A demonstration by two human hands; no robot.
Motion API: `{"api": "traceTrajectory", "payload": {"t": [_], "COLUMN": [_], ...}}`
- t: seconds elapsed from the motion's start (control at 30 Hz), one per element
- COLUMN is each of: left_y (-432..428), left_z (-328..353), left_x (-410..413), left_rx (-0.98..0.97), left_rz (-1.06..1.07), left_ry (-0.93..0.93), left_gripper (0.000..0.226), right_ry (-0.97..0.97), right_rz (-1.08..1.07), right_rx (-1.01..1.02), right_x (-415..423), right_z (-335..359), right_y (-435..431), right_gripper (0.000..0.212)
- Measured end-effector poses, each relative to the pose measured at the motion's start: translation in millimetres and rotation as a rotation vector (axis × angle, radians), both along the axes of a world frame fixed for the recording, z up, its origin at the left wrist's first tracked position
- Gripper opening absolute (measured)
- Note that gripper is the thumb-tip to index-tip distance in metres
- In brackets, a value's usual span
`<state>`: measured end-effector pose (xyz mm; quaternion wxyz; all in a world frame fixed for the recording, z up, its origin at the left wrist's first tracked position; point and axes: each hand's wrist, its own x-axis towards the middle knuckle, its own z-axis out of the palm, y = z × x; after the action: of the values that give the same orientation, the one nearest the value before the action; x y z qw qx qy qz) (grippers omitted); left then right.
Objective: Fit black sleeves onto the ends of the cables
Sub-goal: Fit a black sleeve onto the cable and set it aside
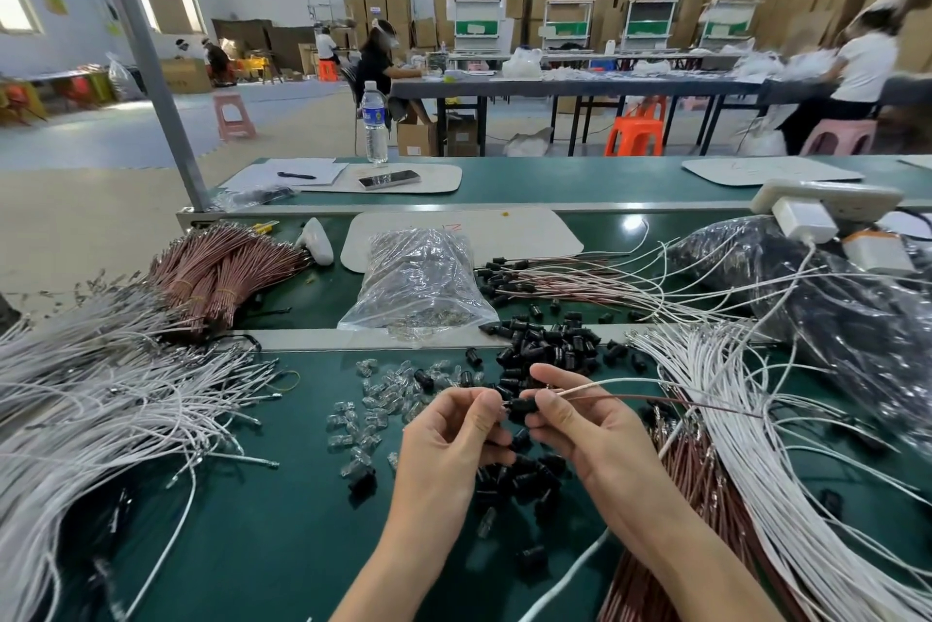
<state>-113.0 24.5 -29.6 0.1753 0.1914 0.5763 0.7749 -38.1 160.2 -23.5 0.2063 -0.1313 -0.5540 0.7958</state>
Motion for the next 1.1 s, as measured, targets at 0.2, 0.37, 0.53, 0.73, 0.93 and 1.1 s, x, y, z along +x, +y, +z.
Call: {"api": "traceTrajectory", "payload": {"t": [0.2, 0.37, 0.53, 0.73, 0.93, 1.1], "left_y": [-1.0, -0.1, 1.8, -1.1, 1.6, -0.2], "left_z": [0.2, -2.3, -4.9, -4.4, -6.3, -5.7], "left_x": [1.4, -1.0, -0.8, -5.6, -1.3, -2.9], "left_rx": [-0.031, -0.056, -0.077, -0.046, -0.085, -0.089], "left_rz": [-0.04, -0.048, 0.004, 0.059, -0.023, -0.04], "left_ry": [0.025, 0.073, 0.105, 0.079, 0.108, 0.087], "left_gripper": [0.015, 0.01, 0.011, 0.011, 0.011, 0.017], "right_ry": [0.0, 0.002, -0.045, 0.011, 0.005, -0.01], "right_rz": [-0.008, -0.01, 0.08, -0.053, -0.051, -0.074], "right_rx": [-0.012, -0.054, 0.075, -0.125, -0.043, -0.004], "right_x": [0.2, 0.5, 0.4, 0.6, -1.0, 2.9], "right_z": [0.8, 1.5, 0.1, 0.8, -0.3, 1.6], "right_y": [0.6, 2.0, -6.8, 2.1, -5.6, 0.8], "right_gripper": [0.04, 0.04, 0.032, 0.028, 0.026, 0.028]}}
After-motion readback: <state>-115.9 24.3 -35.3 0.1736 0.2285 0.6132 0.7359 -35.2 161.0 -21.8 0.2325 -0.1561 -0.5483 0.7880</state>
